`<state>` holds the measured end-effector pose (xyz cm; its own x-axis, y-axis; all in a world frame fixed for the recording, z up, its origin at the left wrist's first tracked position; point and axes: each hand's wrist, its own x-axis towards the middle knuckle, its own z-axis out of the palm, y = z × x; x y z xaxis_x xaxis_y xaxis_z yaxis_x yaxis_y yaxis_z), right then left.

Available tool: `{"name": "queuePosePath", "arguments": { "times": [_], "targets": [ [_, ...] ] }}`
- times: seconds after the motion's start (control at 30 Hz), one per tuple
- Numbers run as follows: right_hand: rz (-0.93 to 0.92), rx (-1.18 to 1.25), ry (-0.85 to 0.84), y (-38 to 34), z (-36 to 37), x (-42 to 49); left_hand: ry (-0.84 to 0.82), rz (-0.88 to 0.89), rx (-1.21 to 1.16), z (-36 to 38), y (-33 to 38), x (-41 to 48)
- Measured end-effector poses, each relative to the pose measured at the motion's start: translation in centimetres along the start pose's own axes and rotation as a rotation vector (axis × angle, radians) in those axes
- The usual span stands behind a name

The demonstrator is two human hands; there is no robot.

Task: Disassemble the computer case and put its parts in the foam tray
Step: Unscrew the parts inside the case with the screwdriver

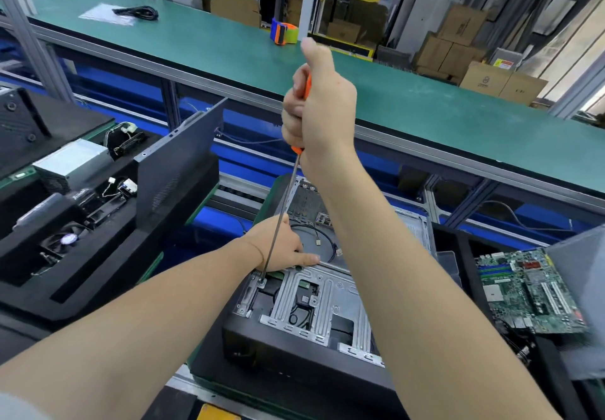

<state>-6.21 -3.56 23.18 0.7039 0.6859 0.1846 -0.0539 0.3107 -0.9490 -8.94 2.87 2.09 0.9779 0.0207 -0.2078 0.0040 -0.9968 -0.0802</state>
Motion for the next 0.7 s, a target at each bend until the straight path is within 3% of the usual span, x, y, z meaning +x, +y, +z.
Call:
{"name": "queuePosePath", "arguments": {
  "times": [0.2,0.33,0.43,0.6,0.7],
  "targets": [
    [0.139,0.125,-0.594,-0.5,-0.8,0.6,0.091,0.006,-0.066,1.9,-0.8,1.0],
    [0.315,0.403,-1.033,0.1,-0.4,0.4,0.11,0.019,-0.082,1.6,-0.7,0.8],
    [0.322,0.442,-1.09,0.7,-0.4,-0.4,0.118,0.038,-0.074,1.4,-0.6,0.7],
    [0.277,0.375,-0.985,0.6,0.2,-0.2,0.093,0.018,-0.074,1.4,-0.7,0.7],
    [0.234,0.089,-0.806,-1.1,-0.1,0.5,0.114,0.001,-0.08,1.6,-0.7,0.5]
  ]
}}
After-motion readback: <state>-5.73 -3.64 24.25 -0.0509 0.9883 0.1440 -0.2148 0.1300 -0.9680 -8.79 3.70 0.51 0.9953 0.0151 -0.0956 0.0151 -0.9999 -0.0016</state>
